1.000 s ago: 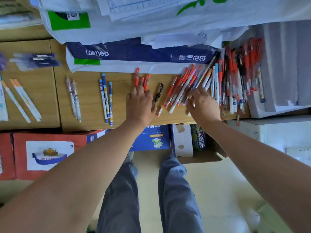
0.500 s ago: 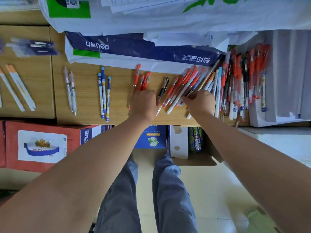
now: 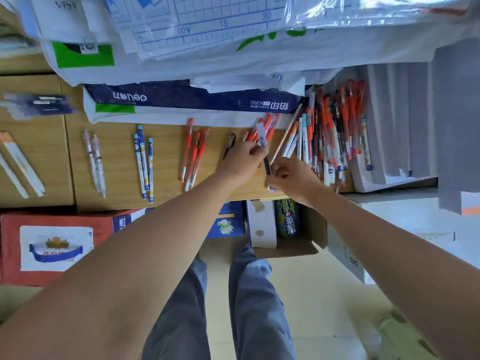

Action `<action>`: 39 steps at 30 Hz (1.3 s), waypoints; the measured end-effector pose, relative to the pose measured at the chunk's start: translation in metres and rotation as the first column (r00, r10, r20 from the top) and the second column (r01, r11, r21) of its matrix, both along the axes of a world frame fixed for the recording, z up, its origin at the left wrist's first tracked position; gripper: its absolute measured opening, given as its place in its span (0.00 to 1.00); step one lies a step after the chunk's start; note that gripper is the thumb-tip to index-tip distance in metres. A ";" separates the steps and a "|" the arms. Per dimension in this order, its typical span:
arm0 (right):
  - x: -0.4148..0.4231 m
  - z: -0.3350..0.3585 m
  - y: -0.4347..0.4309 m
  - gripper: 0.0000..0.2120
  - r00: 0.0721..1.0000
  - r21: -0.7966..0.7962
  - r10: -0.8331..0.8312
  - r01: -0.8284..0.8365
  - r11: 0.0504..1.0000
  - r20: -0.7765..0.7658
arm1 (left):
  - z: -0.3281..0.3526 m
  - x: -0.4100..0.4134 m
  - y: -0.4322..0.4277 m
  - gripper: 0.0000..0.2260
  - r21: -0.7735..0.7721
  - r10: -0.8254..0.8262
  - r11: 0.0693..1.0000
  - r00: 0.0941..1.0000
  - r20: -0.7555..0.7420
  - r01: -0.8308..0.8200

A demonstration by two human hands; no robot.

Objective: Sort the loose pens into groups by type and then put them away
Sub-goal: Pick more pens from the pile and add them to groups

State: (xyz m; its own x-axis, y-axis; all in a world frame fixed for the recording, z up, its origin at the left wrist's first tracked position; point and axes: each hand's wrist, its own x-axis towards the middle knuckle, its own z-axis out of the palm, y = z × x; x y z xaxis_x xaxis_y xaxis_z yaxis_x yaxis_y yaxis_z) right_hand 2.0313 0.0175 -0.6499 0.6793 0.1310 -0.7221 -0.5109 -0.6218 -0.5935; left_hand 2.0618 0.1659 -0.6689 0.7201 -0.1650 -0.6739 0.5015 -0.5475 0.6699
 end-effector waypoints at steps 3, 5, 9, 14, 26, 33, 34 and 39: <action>-0.001 -0.003 -0.017 0.03 0.998 -0.002 -0.032 0.032 0.999 0.056 | -0.001 0.002 -0.008 0.15 0.063 -0.041 0.997 0.999 0.027 0.040; -0.001 -0.009 -0.026 0.02 0.971 -0.148 -0.074 0.110 0.983 0.227 | -0.002 0.001 -0.008 0.14 0.057 -0.015 0.998 0.999 0.029 0.013; -0.001 -0.027 -0.043 0.09 0.936 -0.515 -0.058 0.242 0.822 0.347 | -0.009 -0.006 0.000 0.16 0.118 -0.027 0.993 0.998 0.056 0.020; -0.004 -0.043 -0.036 0.14 0.970 -0.606 0.066 0.092 0.790 0.234 | -0.014 -0.013 0.008 0.17 0.155 -0.043 0.987 0.998 0.051 0.035; -0.003 -0.037 -0.021 0.07 0.960 -0.346 0.031 0.070 0.935 0.279 | -0.008 -0.015 0.021 0.16 0.163 -0.009 0.987 1.000 0.010 0.007; -0.004 -0.040 -0.015 0.14 0.966 -0.411 0.111 -0.005 0.911 0.234 | 0.001 -0.018 0.035 0.08 0.071 0.093 0.993 0.995 -0.038 -0.090; -0.003 -0.039 -0.011 0.16 0.967 -0.420 0.108 0.000 0.908 0.232 | 0.002 -0.019 0.039 0.07 0.058 0.111 0.992 0.993 -0.044 -0.109; -0.003 -0.031 0.013 0.21 0.928 -0.406 0.026 0.137 0.903 0.372 | 0.004 -0.028 0.060 0.10 -0.013 0.216 0.976 0.970 -0.114 -0.219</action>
